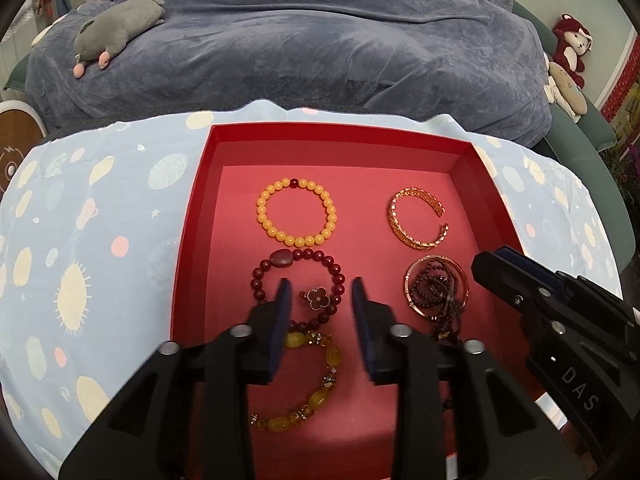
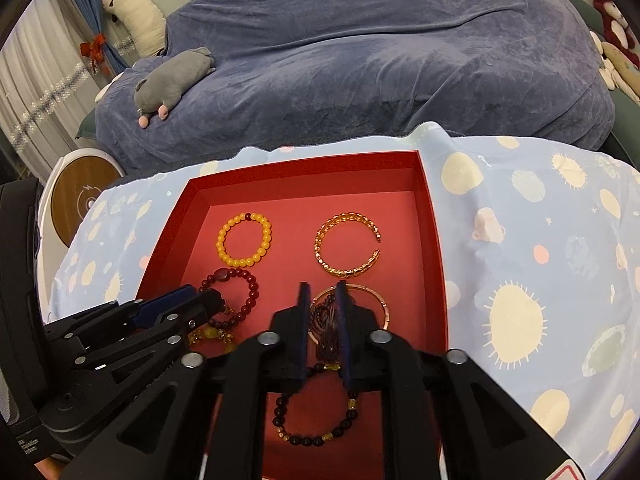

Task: Organize jewelry
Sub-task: 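Carry the ring and garnet bracelet into the red box and open both tools, then withdraw both tools from the box toward the gold hoop earrings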

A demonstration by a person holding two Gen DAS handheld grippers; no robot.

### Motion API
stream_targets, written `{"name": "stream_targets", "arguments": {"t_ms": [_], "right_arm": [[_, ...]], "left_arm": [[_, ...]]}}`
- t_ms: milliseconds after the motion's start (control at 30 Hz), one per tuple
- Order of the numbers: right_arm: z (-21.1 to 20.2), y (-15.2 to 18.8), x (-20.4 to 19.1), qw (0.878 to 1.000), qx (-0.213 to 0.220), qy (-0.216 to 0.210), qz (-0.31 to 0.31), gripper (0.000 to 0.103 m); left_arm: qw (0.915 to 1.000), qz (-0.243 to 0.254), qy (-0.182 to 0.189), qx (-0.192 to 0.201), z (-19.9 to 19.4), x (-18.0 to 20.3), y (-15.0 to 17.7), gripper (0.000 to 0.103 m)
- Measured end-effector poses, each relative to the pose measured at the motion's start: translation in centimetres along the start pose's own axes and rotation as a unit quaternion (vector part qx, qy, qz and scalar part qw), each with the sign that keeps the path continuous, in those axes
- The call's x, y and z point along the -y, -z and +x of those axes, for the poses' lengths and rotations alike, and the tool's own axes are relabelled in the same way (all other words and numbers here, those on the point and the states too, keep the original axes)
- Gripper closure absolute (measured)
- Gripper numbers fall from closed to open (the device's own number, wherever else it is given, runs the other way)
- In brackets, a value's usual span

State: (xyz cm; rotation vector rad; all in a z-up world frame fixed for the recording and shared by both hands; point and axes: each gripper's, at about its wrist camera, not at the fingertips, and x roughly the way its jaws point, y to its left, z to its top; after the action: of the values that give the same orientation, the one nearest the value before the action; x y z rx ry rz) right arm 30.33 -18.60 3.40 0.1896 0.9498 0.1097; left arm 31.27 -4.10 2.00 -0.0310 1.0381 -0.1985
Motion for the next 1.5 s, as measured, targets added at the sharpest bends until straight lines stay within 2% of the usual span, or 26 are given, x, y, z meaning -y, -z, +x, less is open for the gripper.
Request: {"name": "stream_targets", "arguments": {"t_ms": [33,67,433,700,1067,1267,1500], "right_arm": [[-0.4,0.0,0.1,1.0,0.007,0.004,0.001,0.062],[-0.7,-0.1,0.1,1.0,0.011,0.005,0.002,0.059],[-4.2,0.8,-0.5,1.0,0.021,0.007,-0.006,0.055],[-8.1,3.8,-0.8,1.0,0.029,0.009,-0.004,0.05],[-11.9,12.2,0.6,0.999,0.005,0.033,0.005,0.05],[-11.9,17.0,0.7,0.999,-0.027,0.035,0.007,0.05],[-10.5,20.7,-0.8,0.998,-0.052,0.032,-0.016,0.05]], "left_arm": [[1.0,-0.001,-0.003,0.006,-0.3,0.0,-0.1,0.057],[0.9999,-0.001,-0.006,0.011,-0.5,-0.1,-0.1,0.056],[0.9996,-0.006,-0.006,0.028,-4.0,0.1,0.7,0.054],[0.9991,-0.006,-0.004,0.042,-8.1,0.4,3.1,0.05],[0.9996,-0.006,-0.004,0.027,-11.5,0.3,10.7,0.049],[0.9997,-0.017,-0.015,0.0,-11.3,-0.6,15.6,0.049],[0.9986,-0.035,-0.033,-0.024,-10.5,-1.7,20.0,0.049]]}}
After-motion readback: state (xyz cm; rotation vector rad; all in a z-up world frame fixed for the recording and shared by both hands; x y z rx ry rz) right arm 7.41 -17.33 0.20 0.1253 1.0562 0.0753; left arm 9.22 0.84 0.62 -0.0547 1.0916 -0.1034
